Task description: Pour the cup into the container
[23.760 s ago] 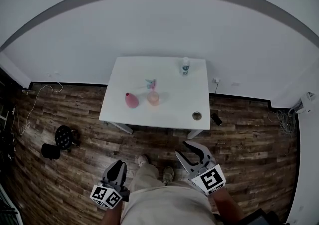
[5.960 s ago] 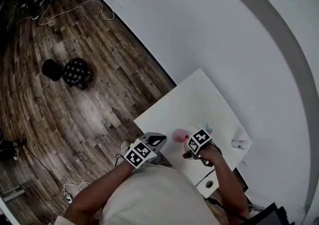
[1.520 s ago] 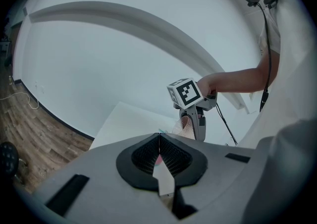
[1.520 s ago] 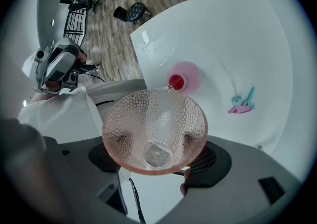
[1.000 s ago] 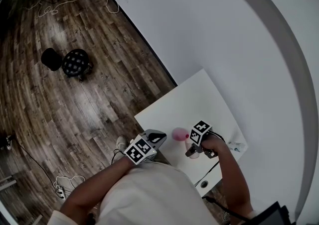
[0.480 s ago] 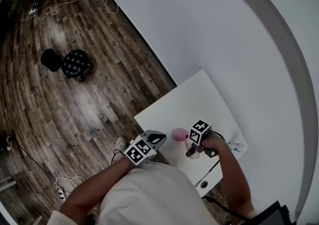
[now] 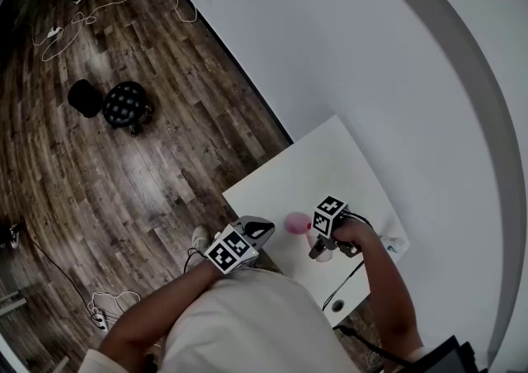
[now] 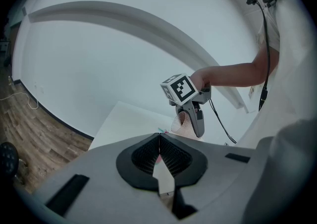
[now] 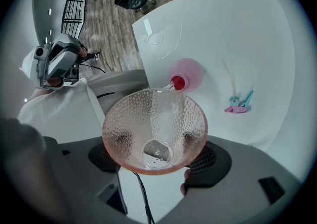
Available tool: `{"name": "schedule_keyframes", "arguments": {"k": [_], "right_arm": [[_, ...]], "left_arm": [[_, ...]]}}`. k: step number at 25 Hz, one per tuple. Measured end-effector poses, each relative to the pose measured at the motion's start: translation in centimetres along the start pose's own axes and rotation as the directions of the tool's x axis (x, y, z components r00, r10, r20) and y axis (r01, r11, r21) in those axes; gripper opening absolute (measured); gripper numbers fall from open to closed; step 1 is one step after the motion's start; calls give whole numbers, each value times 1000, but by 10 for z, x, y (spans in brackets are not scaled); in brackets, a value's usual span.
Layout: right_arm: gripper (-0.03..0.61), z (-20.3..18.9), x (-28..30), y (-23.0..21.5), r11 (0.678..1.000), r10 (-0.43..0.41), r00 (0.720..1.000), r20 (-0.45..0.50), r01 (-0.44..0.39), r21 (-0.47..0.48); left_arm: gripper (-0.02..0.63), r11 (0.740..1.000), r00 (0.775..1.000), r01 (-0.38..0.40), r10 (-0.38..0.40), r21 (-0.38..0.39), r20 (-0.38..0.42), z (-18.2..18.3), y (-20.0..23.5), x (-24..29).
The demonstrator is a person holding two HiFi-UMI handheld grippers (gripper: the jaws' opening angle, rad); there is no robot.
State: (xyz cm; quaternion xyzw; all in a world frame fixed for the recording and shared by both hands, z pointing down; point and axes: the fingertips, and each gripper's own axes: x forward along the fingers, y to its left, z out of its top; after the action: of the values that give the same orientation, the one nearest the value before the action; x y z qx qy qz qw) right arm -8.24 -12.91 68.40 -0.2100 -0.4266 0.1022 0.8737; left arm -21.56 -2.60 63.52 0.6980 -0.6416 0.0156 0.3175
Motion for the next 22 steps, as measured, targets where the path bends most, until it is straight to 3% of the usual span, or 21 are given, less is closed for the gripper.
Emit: {"name": "schedule_keyframes", "arguments": {"k": [22], "right_arm": [[368,-3,-5,2,1000,-3,997,-71,3,-5]], "left_arm": [[12,1000,1000,2,-2,1,12,-2,-2,-5]]}}
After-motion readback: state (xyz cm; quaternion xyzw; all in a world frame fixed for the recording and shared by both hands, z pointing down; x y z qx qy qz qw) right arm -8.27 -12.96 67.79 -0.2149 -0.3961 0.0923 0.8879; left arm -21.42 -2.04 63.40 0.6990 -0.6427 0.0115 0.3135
